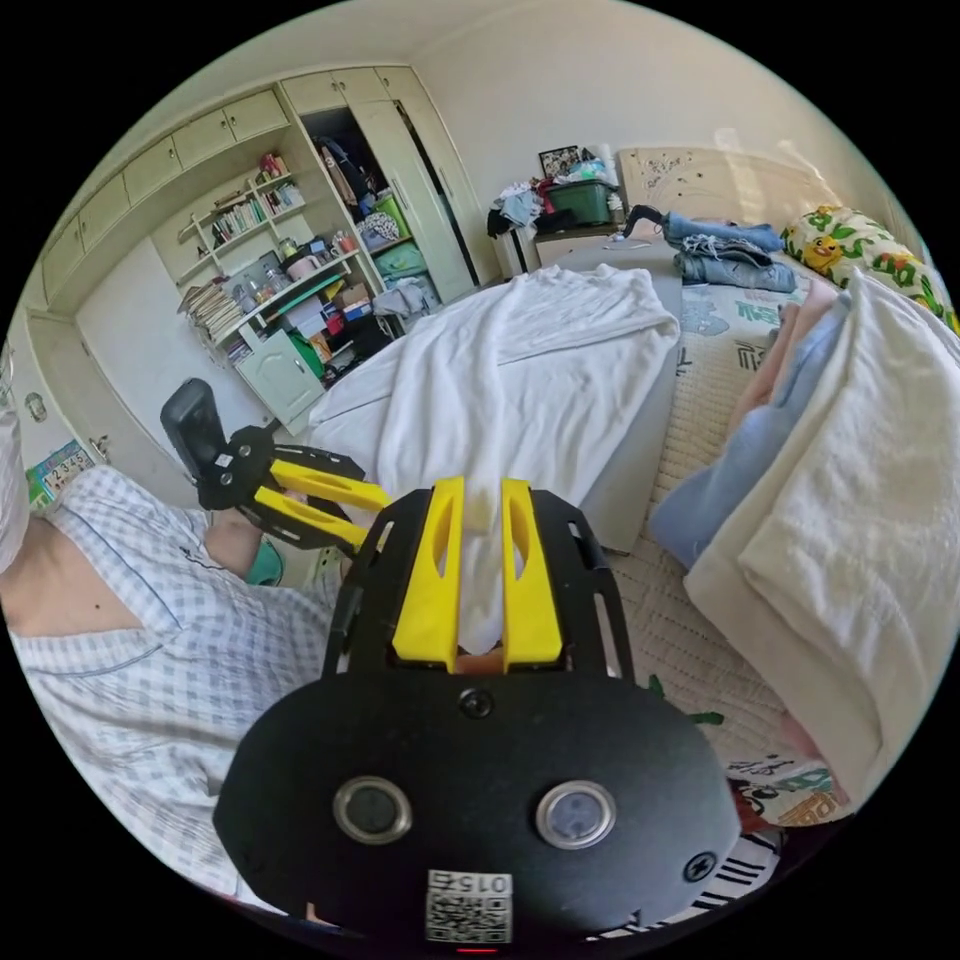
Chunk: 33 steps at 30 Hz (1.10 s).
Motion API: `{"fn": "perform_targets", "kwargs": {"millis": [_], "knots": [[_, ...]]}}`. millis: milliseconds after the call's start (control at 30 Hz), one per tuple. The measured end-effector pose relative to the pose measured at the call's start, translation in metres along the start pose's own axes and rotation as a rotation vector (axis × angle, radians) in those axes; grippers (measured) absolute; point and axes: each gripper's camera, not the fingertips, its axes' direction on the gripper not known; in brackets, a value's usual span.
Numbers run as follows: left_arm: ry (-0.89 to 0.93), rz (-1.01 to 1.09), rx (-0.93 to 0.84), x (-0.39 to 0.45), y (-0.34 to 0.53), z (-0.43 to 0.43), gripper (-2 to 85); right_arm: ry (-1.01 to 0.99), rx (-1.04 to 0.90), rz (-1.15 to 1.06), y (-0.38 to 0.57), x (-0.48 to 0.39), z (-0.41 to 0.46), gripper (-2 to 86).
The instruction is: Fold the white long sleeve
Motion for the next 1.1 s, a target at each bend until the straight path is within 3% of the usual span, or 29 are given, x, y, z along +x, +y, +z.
{"fn": "perform_targets", "kwargs": {"millis": [200,367,533,600,733,867,1100], "knots": [[-0.094,-0.078,0.167,-0.03,0.021,-0.058,7.0,0.05,-0.01,-0.009,-0.003,-0.001,0.02,0.6],[-0.159,-0.203,0.054,-0.073,0.03,-0.029,6.6,0.061,-0.002,0.016,-0.003,0.003,0.021,-0.5],[-0.093,-0.253,0.08,-0.086,0.051,-0.023,6.4,0.126,-0.058,0.014,-0.012,0.003,0.03,1.7],[-0.089,-0.246,0.074,-0.089,0.055,-0.028,6.4,0.15,0.002,0.041,-0.02,0.007,0.017,5.1],[-0.146,-0.354,0.182,-0.117,0.083,-0.06,7.2,0.002,0.045,-0.057,-0.073,0.006,0.014,7.6],[0.048,-0.513,0.214,-0.163,0.105,-0.053,7.7,-0.028,-0.071,-0.099,-0.143,0.024,0.069,9.3],[0.129,-0.691,0.205,-0.195,0.116,-0.023,3.9,-0.148,-0.241,-0.039,-0.213,0.071,0.149,4.7]]}}
